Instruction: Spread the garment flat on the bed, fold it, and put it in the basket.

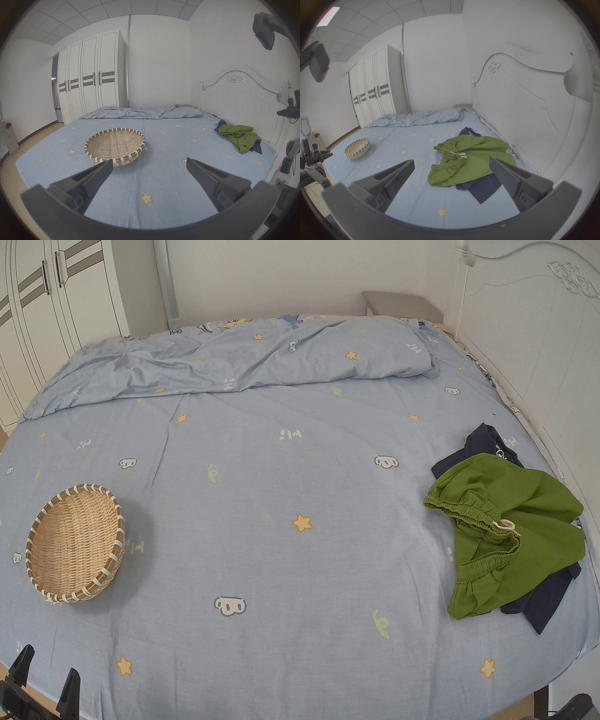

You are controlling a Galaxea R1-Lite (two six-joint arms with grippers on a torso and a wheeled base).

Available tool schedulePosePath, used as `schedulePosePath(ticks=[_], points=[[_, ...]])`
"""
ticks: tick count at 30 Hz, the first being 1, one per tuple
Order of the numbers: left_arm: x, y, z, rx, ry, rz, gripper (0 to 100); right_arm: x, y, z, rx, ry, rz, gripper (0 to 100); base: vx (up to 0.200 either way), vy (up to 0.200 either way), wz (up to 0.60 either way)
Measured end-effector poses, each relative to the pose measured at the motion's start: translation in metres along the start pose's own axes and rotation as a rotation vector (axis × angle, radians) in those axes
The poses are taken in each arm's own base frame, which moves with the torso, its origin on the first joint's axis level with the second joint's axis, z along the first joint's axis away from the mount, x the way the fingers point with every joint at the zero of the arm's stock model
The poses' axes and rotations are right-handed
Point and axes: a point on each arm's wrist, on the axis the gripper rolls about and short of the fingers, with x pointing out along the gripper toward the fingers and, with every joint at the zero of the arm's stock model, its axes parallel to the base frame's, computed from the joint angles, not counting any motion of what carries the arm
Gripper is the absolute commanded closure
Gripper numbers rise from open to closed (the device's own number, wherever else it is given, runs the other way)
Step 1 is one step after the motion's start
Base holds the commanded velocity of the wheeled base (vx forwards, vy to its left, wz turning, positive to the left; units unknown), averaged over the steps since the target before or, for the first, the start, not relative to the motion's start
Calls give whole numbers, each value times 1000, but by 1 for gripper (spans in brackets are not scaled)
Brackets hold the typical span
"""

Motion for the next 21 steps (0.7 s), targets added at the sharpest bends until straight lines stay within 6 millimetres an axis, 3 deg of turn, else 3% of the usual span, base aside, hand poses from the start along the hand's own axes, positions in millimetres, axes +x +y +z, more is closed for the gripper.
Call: schedulePosePath(ticks=[6,11,16,21], points=[[0,0,0,0,0,0,0,39,1,32,-22,175,12,0,0,0,0],[0,0,0,0,0,0,0,87,3,53,-31,307,7,0,0,0,0],[0,0,0,0,0,0,0,144,4,61,-28,435,0,0,0,0,0],[0,0,0,0,0,0,0,204,3,58,-17,550,-9,0,0,0,0]])
